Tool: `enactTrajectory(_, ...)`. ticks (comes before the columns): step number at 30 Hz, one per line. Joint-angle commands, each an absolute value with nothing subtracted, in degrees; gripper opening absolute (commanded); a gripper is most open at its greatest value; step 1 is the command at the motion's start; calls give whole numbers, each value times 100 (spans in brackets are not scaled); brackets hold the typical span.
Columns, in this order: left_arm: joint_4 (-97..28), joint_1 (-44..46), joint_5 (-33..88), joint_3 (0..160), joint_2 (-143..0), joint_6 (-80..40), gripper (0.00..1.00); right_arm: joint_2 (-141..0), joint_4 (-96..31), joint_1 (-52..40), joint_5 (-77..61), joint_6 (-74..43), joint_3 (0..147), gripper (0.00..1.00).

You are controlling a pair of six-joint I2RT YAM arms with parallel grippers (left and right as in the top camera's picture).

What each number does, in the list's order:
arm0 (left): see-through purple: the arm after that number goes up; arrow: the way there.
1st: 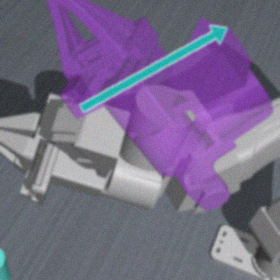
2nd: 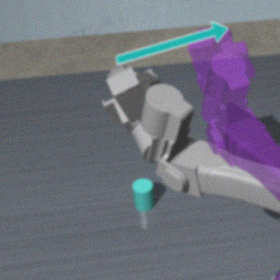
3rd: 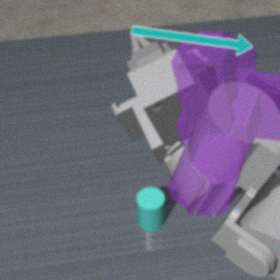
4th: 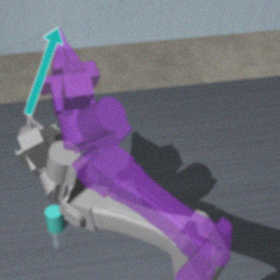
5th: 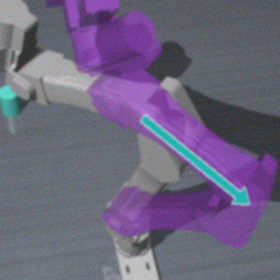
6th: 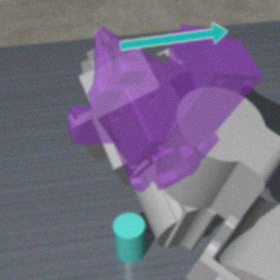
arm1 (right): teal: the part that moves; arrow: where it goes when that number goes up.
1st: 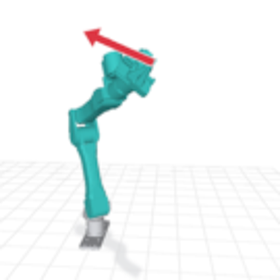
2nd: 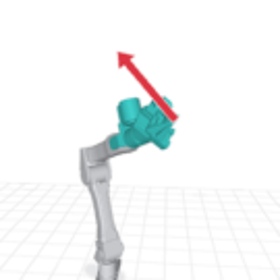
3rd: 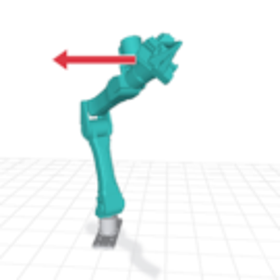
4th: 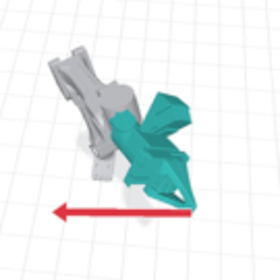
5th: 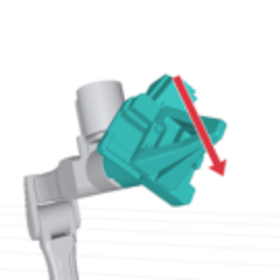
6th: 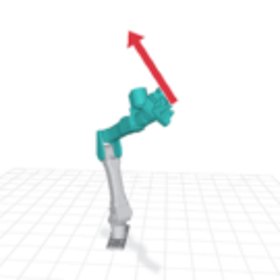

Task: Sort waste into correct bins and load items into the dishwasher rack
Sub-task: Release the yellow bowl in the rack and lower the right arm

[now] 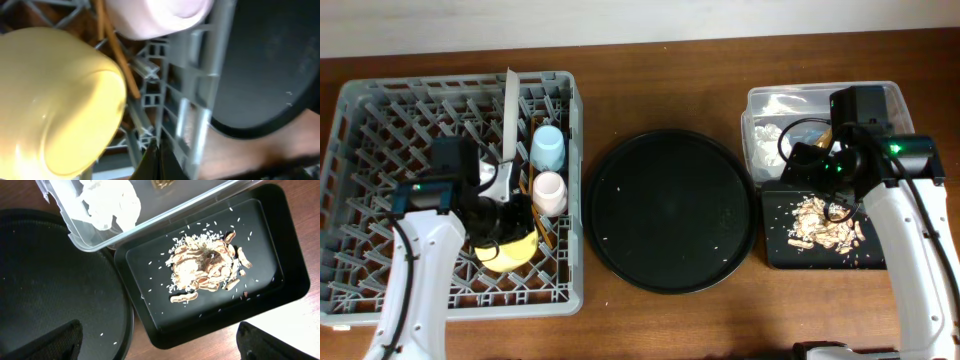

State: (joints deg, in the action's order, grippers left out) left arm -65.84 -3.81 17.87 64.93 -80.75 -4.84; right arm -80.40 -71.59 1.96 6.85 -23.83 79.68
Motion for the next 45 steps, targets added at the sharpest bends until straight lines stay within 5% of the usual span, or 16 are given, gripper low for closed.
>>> enactTrajectory(1,-6451,-392,819,6167,-8012,-926,0,-7981,-7157,224,779,-2401,8027,99)
enactTrajectory(4,-6486,-519,-495,6204,-7999,-1466,0,-7981,-7157,224,779,-2401,8027,99)
enactTrajectory(11,-6801,-720,-401,7618,-7999,-1498,8,-7981,-7157,224,779,-2401,8027,99)
enactTrajectory(14,-7022,-716,552,8274,-7972,-1494,50,-7981,-7157,224,779,-2401,8027,98)
enactTrajectory(16,-6858,-714,1258,8381,-7889,-1496,67,-7981,-7157,224,779,-2401,8027,99)
enactTrajectory(17,-6755,-714,1470,8381,-7883,-1498,93,-7981,-7159,224,779,-2401,8027,99)
enactTrajectory(18,-6751,-714,1531,8377,-7887,-1498,99,-7981,-7157,224,779,-2401,8027,99)
enactTrajectory(35,-6838,-716,1525,8374,-7894,-1496,99,-7865,-7157,222,779,-2401,8025,99)
enactTrajectory(41,-6838,-716,1525,8374,-7894,-1496,99,-5983,-6871,211,1236,-2399,8018,99)
enactTrajectory(45,-6838,-716,1525,8374,-7894,-1496,99,-4539,-5695,-580,2016,-1905,7568,99)
